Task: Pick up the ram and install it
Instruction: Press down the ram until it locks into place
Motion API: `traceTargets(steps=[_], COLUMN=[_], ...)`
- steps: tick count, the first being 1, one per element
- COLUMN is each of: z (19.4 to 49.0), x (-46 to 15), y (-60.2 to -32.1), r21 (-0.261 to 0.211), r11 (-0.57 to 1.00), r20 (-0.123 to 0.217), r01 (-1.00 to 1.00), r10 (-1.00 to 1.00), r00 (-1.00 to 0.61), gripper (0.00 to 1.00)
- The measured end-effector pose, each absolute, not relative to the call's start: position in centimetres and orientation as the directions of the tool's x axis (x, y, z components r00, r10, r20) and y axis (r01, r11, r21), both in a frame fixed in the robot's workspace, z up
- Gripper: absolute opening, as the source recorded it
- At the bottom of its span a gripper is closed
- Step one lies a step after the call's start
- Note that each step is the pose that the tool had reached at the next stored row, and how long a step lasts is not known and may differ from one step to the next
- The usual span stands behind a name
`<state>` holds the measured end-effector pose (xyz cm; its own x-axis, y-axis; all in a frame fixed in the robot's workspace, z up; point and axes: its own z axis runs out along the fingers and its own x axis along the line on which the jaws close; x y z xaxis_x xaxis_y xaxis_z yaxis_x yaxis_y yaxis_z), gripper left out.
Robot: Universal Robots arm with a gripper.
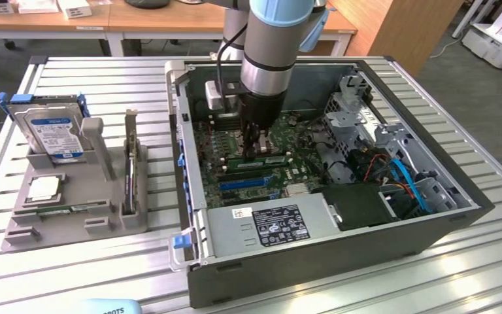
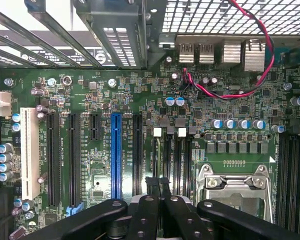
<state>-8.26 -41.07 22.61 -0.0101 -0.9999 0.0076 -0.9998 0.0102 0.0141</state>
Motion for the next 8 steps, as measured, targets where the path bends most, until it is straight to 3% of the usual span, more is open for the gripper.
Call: traceTargets(steps=[8], z=[22.48], x=[-8.26], y=[-41.07], r21=[0.014], r11=[0.01], r20=[0.008], r01=[-1.0], r10=[-1.0], r00=[-0.01], gripper=[0.1])
